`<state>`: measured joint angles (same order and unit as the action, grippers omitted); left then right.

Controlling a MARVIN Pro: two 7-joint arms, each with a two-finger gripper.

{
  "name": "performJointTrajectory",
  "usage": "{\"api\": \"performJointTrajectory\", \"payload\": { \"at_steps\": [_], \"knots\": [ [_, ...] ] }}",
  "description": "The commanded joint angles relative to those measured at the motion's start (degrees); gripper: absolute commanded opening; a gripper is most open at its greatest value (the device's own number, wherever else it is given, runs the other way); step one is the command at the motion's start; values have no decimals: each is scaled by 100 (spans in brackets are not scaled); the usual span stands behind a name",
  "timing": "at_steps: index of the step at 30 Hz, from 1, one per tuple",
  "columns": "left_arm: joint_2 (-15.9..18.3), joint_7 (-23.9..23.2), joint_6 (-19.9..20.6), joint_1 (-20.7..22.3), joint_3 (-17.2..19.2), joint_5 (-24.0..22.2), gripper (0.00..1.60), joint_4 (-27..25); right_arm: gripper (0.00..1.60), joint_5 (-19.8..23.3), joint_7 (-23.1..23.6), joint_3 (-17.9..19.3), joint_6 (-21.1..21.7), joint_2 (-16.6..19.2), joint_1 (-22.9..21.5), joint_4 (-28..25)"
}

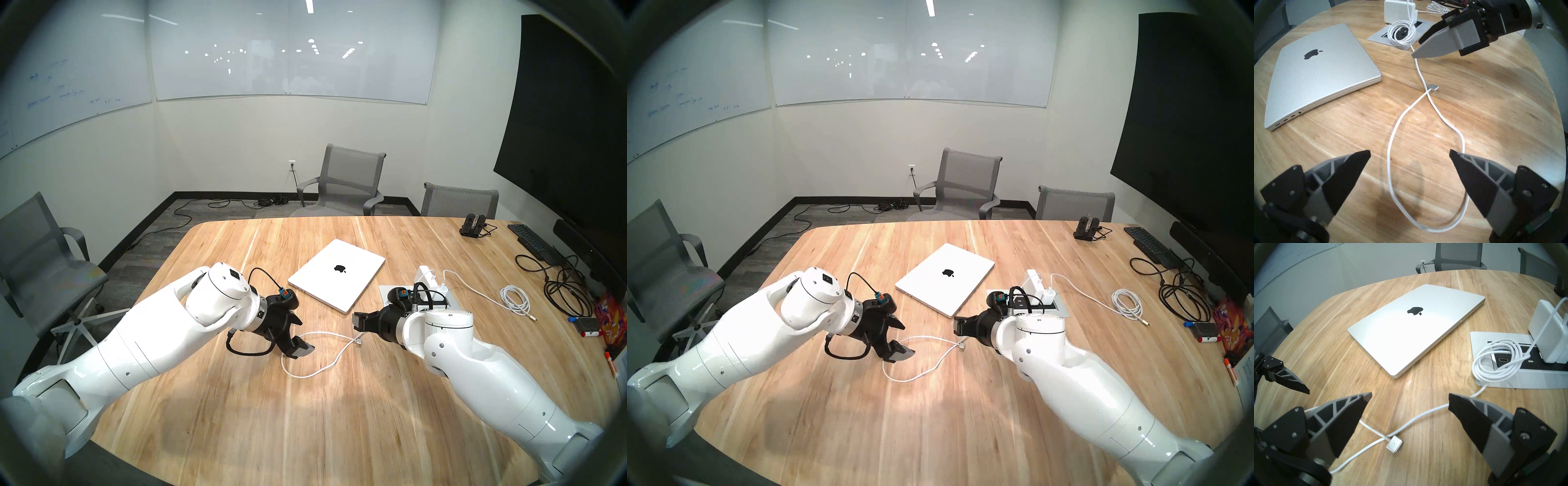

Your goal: Plug the charging cable into the port of a MacBook

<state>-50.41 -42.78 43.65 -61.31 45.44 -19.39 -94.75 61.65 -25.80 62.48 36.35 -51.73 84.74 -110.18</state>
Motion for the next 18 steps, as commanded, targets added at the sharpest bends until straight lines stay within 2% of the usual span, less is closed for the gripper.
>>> {"api": "performJointTrajectory", "payload": {
  "at_steps": [1, 18],
  "knots": [
    [-191, 17, -129, 159, -60, 90, 160, 147, 160, -7, 0, 7, 3, -6, -36, -90],
    [-258, 17, -205, 156, -87, 222, 160, 221, 160, -7, 0, 7, 3, -6, -36, -90]
  ]
}}
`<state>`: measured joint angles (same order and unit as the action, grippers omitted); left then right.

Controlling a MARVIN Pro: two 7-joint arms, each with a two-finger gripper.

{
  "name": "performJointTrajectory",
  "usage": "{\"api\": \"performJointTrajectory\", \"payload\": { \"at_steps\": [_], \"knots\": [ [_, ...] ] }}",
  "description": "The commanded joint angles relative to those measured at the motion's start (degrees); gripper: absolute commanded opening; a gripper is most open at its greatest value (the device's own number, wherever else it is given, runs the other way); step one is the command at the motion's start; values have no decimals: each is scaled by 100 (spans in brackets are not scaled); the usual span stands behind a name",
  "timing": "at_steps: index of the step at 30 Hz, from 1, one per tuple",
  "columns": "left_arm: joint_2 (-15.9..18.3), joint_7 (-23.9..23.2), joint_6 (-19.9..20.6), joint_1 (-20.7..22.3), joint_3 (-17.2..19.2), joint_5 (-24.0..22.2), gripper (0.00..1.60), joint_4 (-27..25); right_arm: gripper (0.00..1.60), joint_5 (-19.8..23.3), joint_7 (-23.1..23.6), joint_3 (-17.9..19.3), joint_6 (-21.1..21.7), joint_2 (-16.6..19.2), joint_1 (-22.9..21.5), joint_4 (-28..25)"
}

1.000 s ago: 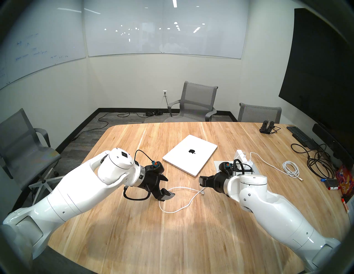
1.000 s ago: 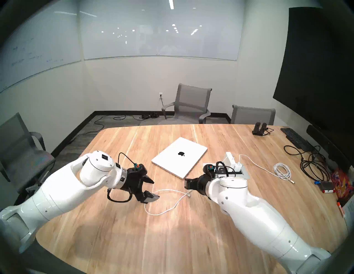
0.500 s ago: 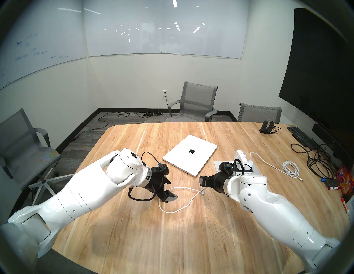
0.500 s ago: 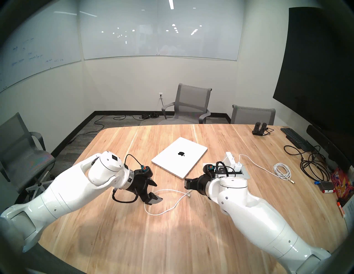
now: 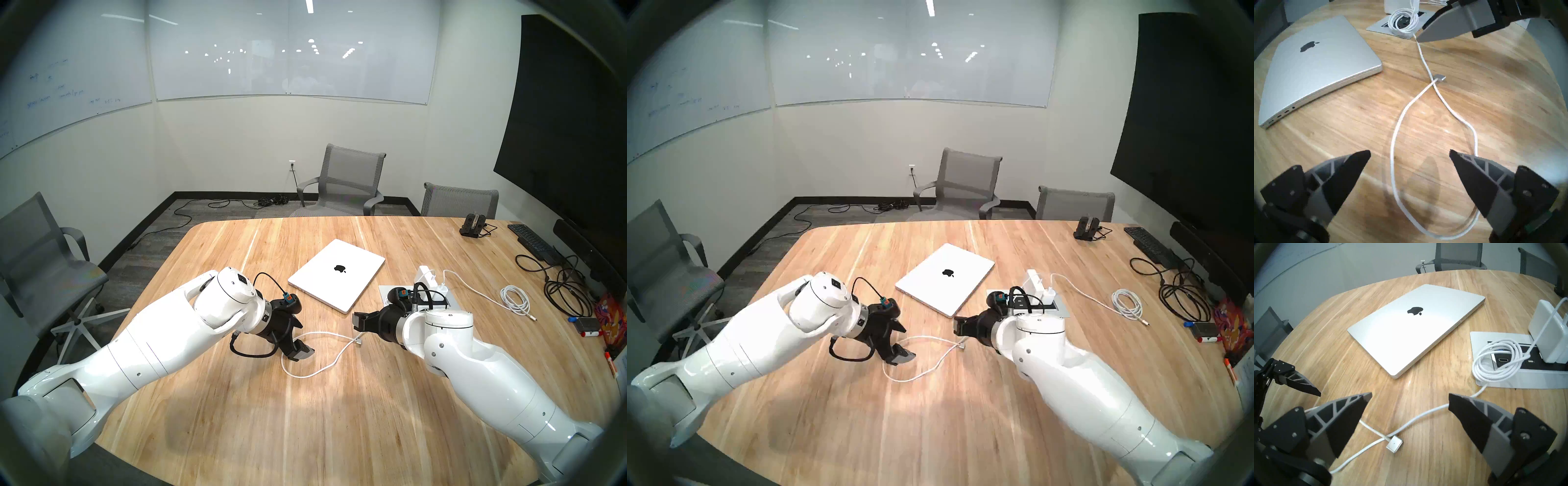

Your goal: Plug the charging cable into the port of a MacBook

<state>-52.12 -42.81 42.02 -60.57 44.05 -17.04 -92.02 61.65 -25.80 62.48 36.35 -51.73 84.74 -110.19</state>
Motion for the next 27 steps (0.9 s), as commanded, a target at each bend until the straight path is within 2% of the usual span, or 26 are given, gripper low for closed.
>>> {"api": "performJointTrajectory", "payload": {
  "at_steps": [1, 15, 27],
  "knots": [
    [-100, 28, -47, 87, 38, 4, 160, -40, 160, -7, 0, 7, 3, -6, -36, -89],
    [-328, 255, -58, 120, -83, 245, 160, 119, 160, -7, 0, 7, 3, -6, -36, -89],
    [-592, 302, -156, 184, -33, 199, 160, 270, 160, -7, 1, 7, 2, -6, -36, -88]
  ]
}}
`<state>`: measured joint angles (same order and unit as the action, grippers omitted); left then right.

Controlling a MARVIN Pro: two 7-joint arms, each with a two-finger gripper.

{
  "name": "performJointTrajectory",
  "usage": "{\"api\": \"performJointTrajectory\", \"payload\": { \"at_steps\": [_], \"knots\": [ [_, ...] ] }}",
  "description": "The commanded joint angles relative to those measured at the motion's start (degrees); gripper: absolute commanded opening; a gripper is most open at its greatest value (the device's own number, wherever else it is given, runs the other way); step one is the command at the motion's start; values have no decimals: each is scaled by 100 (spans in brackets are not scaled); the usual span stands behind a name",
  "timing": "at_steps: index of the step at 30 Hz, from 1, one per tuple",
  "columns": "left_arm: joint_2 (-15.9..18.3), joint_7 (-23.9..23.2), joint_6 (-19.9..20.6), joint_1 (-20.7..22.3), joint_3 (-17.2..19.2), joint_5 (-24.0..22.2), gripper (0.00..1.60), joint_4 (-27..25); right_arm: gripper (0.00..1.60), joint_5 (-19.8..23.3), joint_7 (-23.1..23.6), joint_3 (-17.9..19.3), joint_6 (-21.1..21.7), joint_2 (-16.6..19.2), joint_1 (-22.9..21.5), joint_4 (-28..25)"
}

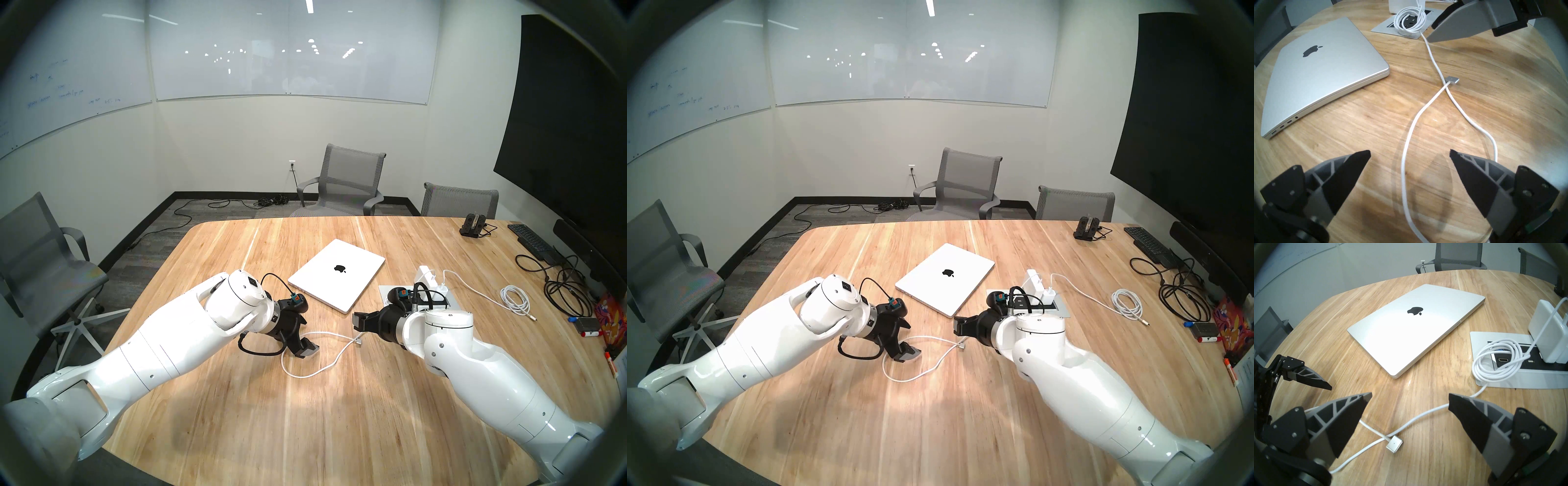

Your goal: Plug the charging cable into the port of a MacBook

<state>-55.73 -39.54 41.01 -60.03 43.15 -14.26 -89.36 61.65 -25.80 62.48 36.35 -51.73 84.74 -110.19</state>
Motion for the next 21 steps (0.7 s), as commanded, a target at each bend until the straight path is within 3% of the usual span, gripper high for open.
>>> {"api": "performJointTrajectory", "payload": {
  "at_steps": [1, 9, 10, 11, 13, 15, 21],
  "knots": [
    [-239, -26, -54, 136, 54, -85, 160, 6, 160, -7, 1, 7, 2, -6, -37, -88],
    [-283, -51, -48, 198, -10, -85, 159, 51, 160, -7, 1, 7, 2, -6, -36, -89],
    [-284, -56, -38, 205, -19, -81, 138, 51, 160, -7, 1, 7, 2, -6, -36, -89],
    [-286, -57, -25, 208, -30, -74, 132, 48, 160, -7, 0, 7, 2, -6, -36, -89],
    [-291, -59, -18, 208, -39, -65, 139, 44, 160, -7, 0, 7, 3, -6, -36, -89],
    [-290, -59, -12, 209, -46, -58, 160, 37, 160, -7, 0, 7, 3, -6, -36, -89],
    [-283, -38, -3, 191, -44, -51, 160, 14, 160, -7, 0, 7, 3, -6, -36, -90]
  ]
}}
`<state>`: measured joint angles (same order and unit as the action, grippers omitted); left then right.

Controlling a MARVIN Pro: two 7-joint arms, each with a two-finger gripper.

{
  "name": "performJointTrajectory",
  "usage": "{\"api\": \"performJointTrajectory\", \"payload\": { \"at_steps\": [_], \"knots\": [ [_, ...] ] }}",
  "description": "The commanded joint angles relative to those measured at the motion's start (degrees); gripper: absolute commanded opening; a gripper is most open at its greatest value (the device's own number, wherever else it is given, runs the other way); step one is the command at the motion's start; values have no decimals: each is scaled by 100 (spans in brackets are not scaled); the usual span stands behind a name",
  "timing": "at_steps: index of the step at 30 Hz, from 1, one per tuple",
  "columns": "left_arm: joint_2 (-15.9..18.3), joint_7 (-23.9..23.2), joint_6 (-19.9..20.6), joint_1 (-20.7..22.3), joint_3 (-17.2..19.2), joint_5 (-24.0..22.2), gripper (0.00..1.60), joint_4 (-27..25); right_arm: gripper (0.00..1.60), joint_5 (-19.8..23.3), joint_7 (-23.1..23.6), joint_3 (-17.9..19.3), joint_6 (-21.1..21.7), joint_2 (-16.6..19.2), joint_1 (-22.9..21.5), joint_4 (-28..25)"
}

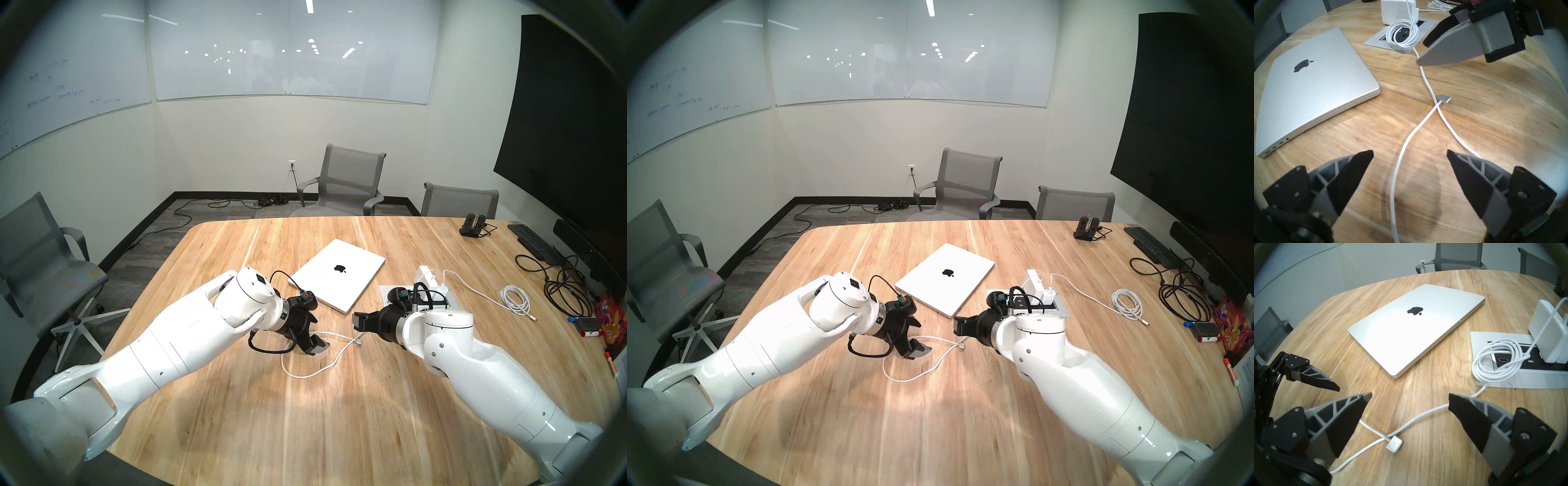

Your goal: Plug the charging cable into the port of a MacBook

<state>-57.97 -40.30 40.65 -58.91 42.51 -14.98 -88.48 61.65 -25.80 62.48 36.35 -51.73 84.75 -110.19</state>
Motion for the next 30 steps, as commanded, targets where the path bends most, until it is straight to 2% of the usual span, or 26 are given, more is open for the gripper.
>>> {"api": "performJointTrajectory", "payload": {
  "at_steps": [1, 11, 30],
  "knots": [
    [-58, 40, 23, 73, 19, 23, 160, -68, 160, -7, 0, 7, 3, -6, -36, -90],
    [22, 41, 39, 41, 41, 4, 160, -98, 160, -7, 0, 7, 3, -6, -36, -90],
    [-4, 39, -125, 130, 25, 28, 160, 299, 160, -7, 0, 7, 3, -6, -36, -90]
  ]
}}
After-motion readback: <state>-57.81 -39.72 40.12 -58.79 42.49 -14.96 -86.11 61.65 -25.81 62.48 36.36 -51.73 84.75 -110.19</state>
